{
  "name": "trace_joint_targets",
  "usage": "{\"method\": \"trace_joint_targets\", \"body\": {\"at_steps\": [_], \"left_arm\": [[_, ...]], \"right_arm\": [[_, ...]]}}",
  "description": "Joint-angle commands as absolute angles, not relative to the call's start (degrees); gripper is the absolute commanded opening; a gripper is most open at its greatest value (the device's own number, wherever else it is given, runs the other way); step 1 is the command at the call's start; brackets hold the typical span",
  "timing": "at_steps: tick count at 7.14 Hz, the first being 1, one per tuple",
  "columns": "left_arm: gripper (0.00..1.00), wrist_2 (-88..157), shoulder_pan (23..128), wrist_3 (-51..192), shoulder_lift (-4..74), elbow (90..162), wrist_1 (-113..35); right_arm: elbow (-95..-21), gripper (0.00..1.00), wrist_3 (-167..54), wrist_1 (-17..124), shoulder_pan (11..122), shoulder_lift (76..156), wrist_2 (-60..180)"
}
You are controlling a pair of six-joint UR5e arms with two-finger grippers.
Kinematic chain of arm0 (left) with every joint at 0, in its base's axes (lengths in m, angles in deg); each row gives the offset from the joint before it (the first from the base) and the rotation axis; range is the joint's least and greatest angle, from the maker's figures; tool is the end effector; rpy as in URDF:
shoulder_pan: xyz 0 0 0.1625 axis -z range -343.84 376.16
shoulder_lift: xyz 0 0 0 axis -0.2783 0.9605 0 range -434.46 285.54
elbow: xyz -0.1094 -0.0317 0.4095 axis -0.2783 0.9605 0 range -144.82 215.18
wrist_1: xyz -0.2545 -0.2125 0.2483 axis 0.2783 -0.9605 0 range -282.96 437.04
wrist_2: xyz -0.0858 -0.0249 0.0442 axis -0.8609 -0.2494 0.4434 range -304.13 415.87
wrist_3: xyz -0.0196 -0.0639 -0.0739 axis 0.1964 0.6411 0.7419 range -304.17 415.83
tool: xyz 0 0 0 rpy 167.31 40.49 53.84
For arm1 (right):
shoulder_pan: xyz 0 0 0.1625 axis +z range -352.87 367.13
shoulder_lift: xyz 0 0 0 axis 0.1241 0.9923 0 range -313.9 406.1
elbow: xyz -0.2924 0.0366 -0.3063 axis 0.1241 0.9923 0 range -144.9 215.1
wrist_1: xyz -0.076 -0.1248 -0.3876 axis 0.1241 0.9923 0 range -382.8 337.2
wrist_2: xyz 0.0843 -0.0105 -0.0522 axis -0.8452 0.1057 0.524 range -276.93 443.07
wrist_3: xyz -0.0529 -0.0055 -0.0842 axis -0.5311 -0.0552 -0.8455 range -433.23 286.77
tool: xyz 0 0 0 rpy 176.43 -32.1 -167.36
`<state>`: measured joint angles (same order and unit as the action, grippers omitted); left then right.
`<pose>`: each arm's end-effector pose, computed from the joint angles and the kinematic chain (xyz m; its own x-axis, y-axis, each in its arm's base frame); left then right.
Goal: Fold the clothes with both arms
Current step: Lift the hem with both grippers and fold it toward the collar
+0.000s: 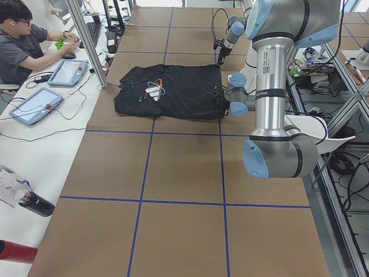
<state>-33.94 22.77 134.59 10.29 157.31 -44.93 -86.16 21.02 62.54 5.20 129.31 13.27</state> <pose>0.4294 -0.1843 0.3746 0.5269 0.1352 -0.8391 0.0156 0.9856 0.1686 -0.5011 -0.1508 0.3438 0.7174 0.0454 0.6952 -0.2564 0.9450 0.2029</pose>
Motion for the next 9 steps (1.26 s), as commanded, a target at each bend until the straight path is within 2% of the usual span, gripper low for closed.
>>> {"method": "trace_joint_targets", "body": {"at_steps": [1, 2, 4, 5, 6, 7, 9], "left_arm": [[0.00, -35.5, 23.6, 134.2, 10.1, 160.4, -44.4], [0.00, -39.9, 24.1, 134.0, 9.5, 164.4, -43.3], [0.00, -44.1, 25.1, 133.7, 9.6, 175.5, -34.4], [0.00, -46.8, 24.8, 133.7, 9.6, 182.5, -28.1], [0.00, -48.1, 23.0, 133.7, 9.6, 185.9, -26.2], [0.00, -48.2, 22.0, 133.8, 10.2, 186.5, -26.2], [0.00, -47.7, 25.9, 133.6, 10.9, 183.4, -25.6]], "right_arm": [[-91.7, 0.00, 20.6, 63.4, 8.0, 129.9, 12.2], [-95.4, 0.00, 20.2, 63.9, 10.7, 130.4, 8.7], [-108.7, 0.00, 20.2, 75.0, 10.6, 131.9, 2.9], [-114.9, 0.00, 20.2, 80.8, 7.9, 131.9, 0.3], [-120.1, 0.00, 20.2, 85.3, 4.1, 131.8, 0.1], [-121.4, 0.00, 20.4, 86.2, 2.7, 131.4, 0.1], [-120.4, 0.00, 20.1, 86.4, 8.6, 130.5, 0.0]]}}
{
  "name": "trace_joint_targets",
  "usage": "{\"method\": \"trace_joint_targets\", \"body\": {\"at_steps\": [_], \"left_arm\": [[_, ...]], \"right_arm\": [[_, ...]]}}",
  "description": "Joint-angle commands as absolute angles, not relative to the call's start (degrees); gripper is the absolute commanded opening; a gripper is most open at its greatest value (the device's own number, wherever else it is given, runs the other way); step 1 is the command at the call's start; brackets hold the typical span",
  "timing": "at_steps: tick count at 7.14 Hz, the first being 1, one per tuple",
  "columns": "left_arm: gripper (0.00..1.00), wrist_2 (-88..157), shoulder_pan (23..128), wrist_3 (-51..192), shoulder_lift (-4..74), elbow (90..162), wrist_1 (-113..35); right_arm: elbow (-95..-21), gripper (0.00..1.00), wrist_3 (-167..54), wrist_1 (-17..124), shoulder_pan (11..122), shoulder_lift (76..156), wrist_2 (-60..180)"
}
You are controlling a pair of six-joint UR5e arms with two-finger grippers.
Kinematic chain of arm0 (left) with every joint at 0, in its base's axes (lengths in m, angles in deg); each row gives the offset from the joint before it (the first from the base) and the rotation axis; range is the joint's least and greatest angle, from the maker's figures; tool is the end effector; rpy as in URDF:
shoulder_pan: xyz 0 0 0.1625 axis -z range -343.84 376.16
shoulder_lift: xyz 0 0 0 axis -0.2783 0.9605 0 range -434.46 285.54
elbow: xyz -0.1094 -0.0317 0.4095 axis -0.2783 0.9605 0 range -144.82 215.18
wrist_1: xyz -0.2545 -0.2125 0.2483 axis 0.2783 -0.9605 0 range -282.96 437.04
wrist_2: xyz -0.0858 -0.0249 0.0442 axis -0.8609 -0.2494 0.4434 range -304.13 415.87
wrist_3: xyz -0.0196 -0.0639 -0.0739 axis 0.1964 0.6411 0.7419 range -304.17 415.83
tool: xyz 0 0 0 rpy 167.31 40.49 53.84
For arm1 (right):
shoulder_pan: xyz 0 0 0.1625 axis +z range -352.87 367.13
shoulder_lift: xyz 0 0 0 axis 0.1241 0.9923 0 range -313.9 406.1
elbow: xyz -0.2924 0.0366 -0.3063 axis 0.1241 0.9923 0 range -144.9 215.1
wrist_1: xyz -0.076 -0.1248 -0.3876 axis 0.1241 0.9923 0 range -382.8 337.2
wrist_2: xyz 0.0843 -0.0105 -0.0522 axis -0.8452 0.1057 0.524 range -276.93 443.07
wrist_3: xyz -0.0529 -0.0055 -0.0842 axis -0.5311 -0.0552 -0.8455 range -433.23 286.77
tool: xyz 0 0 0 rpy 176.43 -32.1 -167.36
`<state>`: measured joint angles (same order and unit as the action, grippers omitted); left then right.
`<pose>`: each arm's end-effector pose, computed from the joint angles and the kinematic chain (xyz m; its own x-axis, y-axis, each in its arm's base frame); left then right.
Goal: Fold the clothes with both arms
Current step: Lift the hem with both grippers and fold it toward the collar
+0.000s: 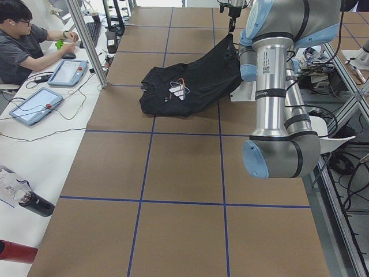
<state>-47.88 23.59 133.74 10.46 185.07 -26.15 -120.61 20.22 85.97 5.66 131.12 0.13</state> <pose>0.2986 -0.1495 0.2092 0.3437 0.1604 -0.9253 -0.1686 0.9798 0.1072 -0.3094 -0.1376 0.1982 0.6112 0.0440 0.7903 -0.1083 0.9937 0.0285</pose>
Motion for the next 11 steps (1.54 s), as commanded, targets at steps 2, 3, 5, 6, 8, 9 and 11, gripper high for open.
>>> {"method": "trace_joint_targets", "body": {"at_steps": [2, 3, 5, 6, 8, 9, 11], "left_arm": [[0.00, -47.4, 37.2, 126.2, 18.4, 173.1, -25.6], [0.00, -47.4, 42.9, 123.0, 22.6, 168.2, -25.6], [0.00, -45.7, 50.1, 122.0, 27.5, 162.9, -25.6], [0.00, -42.9, 51.1, 122.0, 27.8, 162.6, -25.6], [0.00, -41.9, 54.7, 122.0, 30.5, 160.4, -25.5], [0.00, -41.3, 55.0, 122.2, 34.6, 154.9, -25.6], [0.00, -39.0, 55.5, 121.8, 39.3, 146.4, -26.6]], "right_arm": [[-110.4, 0.00, 18.4, 86.5, 17.1, 121.2, -0.2], [-105.6, 0.00, 15.7, 86.4, 21.7, 116.7, -0.5], [-104.1, 0.00, 12.6, 85.9, 30.8, 116.2, -4.1], [-103.1, 0.00, 10.7, 85.8, 34.8, 115.6, -5.2], [-95.8, 0.00, 9.0, 85.7, 41.0, 110.6, -6.5], [-90.6, 0.00, 7.4, 83.2, 42.3, 108.4, -6.4], [-79.6, 0.00, 6.9, 71.6, 45.3, 107.2, -6.5]]}}
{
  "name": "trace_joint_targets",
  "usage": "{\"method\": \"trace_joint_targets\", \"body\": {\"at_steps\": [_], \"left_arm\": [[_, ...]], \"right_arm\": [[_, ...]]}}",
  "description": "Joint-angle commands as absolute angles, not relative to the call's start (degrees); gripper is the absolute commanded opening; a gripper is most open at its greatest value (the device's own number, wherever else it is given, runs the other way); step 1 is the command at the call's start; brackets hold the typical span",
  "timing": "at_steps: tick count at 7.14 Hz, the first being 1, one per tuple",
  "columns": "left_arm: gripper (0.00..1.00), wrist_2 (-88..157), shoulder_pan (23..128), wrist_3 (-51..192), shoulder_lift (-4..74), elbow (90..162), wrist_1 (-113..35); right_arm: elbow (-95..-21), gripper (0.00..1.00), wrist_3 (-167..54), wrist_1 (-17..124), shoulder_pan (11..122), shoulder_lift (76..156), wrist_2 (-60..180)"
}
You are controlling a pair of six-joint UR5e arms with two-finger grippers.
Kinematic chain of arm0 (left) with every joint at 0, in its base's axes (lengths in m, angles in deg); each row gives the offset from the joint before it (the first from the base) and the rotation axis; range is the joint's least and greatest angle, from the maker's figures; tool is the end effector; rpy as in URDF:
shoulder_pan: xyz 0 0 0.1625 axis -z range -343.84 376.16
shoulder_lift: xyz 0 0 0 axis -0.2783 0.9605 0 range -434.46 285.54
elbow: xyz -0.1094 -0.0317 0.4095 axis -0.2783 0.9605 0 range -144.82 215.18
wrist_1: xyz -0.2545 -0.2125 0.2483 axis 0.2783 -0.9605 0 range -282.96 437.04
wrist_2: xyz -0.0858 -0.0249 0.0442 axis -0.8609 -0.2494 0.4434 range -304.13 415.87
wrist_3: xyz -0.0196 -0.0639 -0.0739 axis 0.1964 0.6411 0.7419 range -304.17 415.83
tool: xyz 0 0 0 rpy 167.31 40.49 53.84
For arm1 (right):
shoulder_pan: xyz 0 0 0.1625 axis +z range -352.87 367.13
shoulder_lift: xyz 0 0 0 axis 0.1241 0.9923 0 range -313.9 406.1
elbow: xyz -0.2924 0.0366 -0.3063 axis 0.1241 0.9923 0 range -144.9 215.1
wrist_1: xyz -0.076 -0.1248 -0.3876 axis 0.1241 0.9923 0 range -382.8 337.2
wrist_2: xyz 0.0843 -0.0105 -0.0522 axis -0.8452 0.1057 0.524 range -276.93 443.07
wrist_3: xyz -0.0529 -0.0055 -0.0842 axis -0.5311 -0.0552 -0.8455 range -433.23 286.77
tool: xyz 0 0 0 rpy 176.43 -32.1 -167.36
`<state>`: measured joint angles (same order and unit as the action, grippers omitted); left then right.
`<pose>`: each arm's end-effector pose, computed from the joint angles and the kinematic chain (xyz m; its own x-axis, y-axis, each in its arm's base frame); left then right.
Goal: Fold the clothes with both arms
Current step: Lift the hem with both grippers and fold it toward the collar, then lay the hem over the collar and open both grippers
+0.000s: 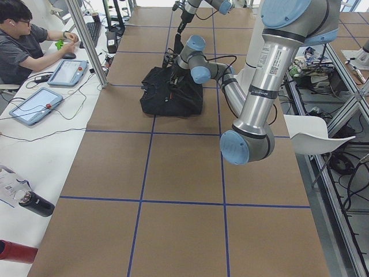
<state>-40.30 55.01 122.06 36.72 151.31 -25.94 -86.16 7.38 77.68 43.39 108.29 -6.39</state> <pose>0.3552 -0.4436 0.2331 0.5753 0.0512 -0.8164 0.3487 0.8874 0.3014 -0.3565 -0.4278 0.1930 0.6237 0.2550 0.7389 -0.5021 0.8552 0.1287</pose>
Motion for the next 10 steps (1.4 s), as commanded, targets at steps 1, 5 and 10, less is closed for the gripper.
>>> {"method": "trace_joint_targets", "body": {"at_steps": [1, 5, 10], "left_arm": [[0.00, -38.1, 56.0, 121.1, 40.0, 143.8, -28.0], [0.00, -36.1, 57.9, 116.2, 44.3, 133.5, -30.1], [0.00, -36.2, 60.1, 113.9, 47.3, 122.9, -35.5]], "right_arm": [[-76.2, 0.00, 4.8, 70.6, 46.6, 105.7, -6.8], [-63.5, 0.00, 4.2, 66.1, 49.1, 99.8, -8.1], [-58.8, 0.00, 2.5, 64.2, 50.9, 99.5, -9.8]]}}
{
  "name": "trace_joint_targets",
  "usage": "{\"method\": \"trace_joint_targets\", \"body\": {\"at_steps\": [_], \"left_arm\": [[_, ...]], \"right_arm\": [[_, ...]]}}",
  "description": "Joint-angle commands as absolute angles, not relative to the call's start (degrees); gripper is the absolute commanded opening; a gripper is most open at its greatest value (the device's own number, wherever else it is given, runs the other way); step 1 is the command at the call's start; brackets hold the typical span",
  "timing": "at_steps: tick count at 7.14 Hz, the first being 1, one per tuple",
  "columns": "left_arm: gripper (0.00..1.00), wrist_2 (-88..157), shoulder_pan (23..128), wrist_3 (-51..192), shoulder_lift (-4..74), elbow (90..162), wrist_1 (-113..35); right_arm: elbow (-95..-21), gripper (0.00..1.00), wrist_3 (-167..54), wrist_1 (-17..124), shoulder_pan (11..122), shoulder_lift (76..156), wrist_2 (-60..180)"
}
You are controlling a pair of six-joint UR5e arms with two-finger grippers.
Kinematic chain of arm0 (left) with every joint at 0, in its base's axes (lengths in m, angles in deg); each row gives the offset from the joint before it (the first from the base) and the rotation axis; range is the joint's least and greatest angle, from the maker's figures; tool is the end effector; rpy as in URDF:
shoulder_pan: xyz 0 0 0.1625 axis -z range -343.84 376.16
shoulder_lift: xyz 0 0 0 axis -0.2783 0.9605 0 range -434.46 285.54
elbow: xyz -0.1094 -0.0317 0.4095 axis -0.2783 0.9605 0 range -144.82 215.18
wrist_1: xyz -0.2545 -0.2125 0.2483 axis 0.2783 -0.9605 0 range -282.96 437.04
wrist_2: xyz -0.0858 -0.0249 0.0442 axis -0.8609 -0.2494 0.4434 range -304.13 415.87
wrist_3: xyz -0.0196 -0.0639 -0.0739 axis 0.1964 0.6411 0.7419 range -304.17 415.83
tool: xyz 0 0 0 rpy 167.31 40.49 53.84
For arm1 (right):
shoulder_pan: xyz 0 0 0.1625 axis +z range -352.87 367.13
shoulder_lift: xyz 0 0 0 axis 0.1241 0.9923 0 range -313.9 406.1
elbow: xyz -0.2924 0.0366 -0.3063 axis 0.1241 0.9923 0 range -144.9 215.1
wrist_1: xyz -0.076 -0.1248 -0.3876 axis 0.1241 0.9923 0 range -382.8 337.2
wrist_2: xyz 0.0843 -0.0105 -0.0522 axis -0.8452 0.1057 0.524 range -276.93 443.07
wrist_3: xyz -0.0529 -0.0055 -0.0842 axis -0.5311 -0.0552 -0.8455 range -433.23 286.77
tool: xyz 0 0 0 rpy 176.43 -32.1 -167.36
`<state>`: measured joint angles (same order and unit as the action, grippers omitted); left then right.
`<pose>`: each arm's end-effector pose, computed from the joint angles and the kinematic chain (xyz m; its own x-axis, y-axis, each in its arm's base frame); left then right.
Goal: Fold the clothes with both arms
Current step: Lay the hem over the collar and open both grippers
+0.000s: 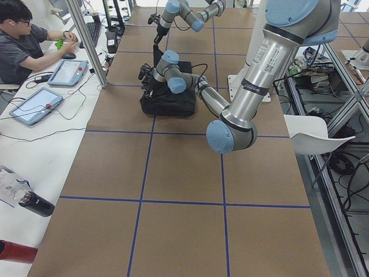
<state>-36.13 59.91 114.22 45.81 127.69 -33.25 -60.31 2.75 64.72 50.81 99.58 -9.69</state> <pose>0.4039 -0.5665 0.2974 0.7213 0.0347 -0.6918 0.3439 0.8490 0.4012 -0.4071 -0.5663 0.2432 0.6625 0.2980 0.6872 -0.5205 0.8429 0.1363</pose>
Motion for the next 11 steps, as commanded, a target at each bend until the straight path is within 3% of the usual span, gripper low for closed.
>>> {"method": "trace_joint_targets", "body": {"at_steps": [1, 5, 6, 7, 9, 11], "left_arm": [[0.00, -36.2, 60.0, 111.5, 47.4, 119.2, -39.9], [0.00, -36.2, 60.2, 106.0, 46.7, 117.6, -43.0], [0.21, -36.3, 60.4, 106.0, 46.7, 117.7, -43.1], [0.99, -36.4, 60.5, 105.9, 46.7, 118.0, -43.5], [1.00, -38.3, 60.8, 105.1, 46.5, 121.1, -44.7], [1.00, -43.9, 61.3, 102.3, 37.6, 133.3, -44.4]], "right_arm": [[-56.1, 0.00, 2.4, 62.2, 50.8, 99.5, -9.8], [-51.0, 0.00, -1.6, 56.9, 51.2, 99.7, -10.1], [-50.9, 0.71, -1.7, 57.0, 51.5, 99.7, -10.7], [-51.0, 1.00, -2.6, 57.0, 51.8, 99.4, -11.1], [-51.6, 1.00, -7.2, 57.6, 55.4, 98.6, -20.1], [-54.8, 1.00, -8.9, 57.6, 56.6, 100.1, -22.7]]}}
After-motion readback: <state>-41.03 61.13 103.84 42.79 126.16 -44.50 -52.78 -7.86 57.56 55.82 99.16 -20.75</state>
